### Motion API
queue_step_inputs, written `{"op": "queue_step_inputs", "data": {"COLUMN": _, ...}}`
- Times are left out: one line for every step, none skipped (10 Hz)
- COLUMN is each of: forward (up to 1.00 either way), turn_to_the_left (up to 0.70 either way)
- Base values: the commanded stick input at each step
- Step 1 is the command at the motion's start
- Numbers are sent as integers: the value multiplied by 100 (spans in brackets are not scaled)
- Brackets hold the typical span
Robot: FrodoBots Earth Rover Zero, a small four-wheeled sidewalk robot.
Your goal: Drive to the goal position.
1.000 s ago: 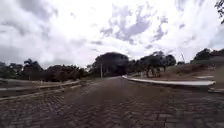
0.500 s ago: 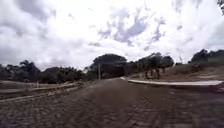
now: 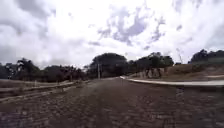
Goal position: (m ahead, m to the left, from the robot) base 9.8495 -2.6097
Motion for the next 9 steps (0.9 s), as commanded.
{"op": "queue_step_inputs", "data": {"forward": 70, "turn_to_the_left": 0}}
{"op": "queue_step_inputs", "data": {"forward": 70, "turn_to_the_left": 0}}
{"op": "queue_step_inputs", "data": {"forward": 70, "turn_to_the_left": 0}}
{"op": "queue_step_inputs", "data": {"forward": 70, "turn_to_the_left": 0}}
{"op": "queue_step_inputs", "data": {"forward": 70, "turn_to_the_left": 0}}
{"op": "queue_step_inputs", "data": {"forward": 70, "turn_to_the_left": 0}}
{"op": "queue_step_inputs", "data": {"forward": 70, "turn_to_the_left": 0}}
{"op": "queue_step_inputs", "data": {"forward": 70, "turn_to_the_left": 0}}
{"op": "queue_step_inputs", "data": {"forward": 70, "turn_to_the_left": 0}}
